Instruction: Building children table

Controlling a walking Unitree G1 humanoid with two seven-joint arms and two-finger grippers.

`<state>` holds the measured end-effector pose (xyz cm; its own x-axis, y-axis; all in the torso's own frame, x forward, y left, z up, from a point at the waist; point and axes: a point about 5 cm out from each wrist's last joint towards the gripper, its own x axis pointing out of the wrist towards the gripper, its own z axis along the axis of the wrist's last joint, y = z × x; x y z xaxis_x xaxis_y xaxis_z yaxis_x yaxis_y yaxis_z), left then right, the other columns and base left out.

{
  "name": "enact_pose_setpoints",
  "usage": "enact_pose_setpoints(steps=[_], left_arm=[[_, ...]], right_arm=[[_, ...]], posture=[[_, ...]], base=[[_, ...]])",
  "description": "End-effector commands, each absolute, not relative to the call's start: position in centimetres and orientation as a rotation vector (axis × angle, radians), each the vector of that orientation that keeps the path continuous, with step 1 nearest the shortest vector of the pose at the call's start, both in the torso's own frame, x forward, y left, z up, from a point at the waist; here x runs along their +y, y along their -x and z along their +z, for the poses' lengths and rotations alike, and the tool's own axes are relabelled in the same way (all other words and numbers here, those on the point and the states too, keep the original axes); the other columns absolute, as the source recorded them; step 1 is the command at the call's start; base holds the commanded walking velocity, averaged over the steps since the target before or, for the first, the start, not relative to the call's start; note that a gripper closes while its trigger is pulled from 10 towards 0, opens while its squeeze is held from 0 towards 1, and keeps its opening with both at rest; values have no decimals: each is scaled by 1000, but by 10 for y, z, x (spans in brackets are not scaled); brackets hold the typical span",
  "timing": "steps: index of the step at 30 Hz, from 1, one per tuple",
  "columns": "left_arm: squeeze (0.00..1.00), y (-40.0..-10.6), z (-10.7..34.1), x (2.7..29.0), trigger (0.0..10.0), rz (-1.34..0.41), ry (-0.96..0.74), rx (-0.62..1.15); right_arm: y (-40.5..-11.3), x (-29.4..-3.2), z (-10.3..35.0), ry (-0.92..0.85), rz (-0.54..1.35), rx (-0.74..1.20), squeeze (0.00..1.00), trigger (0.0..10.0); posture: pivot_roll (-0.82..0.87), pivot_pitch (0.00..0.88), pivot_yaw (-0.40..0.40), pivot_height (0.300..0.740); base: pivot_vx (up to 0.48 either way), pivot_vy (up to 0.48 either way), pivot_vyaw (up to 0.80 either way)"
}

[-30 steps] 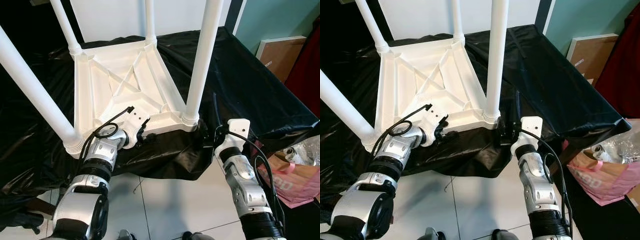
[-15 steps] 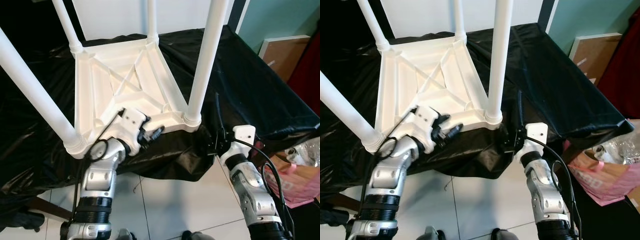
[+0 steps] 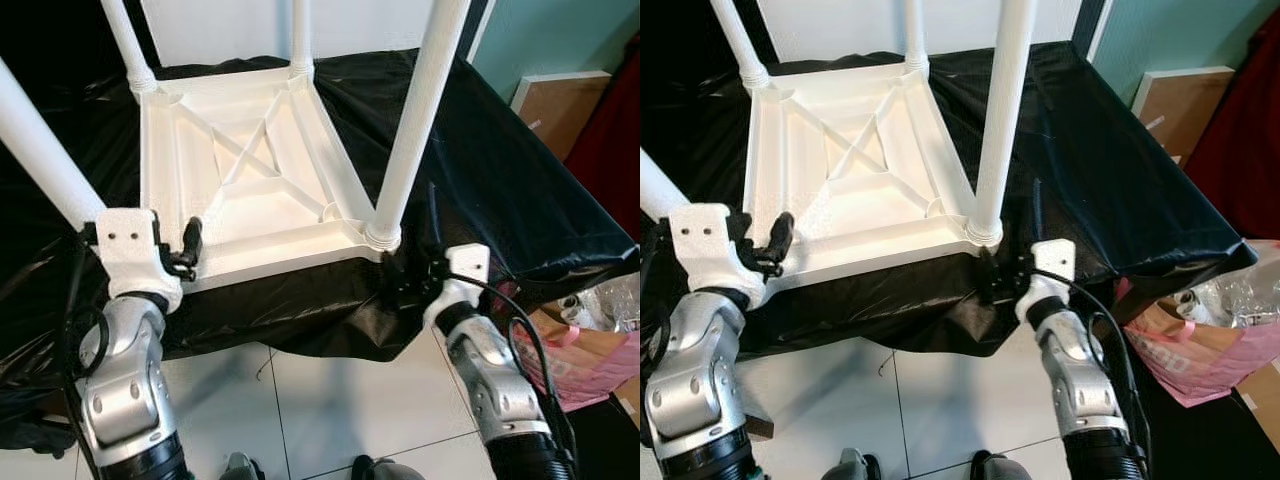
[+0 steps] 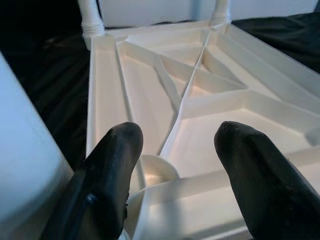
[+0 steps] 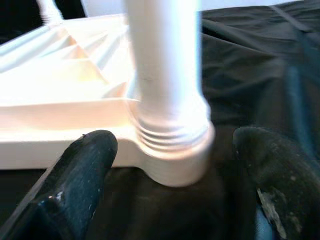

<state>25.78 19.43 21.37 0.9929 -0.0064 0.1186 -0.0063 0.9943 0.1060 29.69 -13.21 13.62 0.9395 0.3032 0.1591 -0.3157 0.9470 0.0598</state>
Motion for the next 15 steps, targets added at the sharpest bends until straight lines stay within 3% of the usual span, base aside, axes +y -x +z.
enact_pose_setpoints(steps=[1, 6, 15], left_arm=[[0, -252, 215, 189, 10000, -24, -134, -113], [0, -243, 214, 183, 10000, 11, -165, -110], [0, -211, 209, 190, 10000, 310, -113, -131]], right_arm=[[-298, -130, 130, -96, 327, -122, 0, 10000], [-305, -118, 133, -105, 366, -128, 0, 10000], [-328, -95, 145, -103, 443, -156, 0, 10000]], posture=[[64, 121, -58, 740], [96, 107, -65, 740], [139, 94, -79, 740]], base=[[0, 0, 0], [0, 0, 0], [0, 0, 0]])
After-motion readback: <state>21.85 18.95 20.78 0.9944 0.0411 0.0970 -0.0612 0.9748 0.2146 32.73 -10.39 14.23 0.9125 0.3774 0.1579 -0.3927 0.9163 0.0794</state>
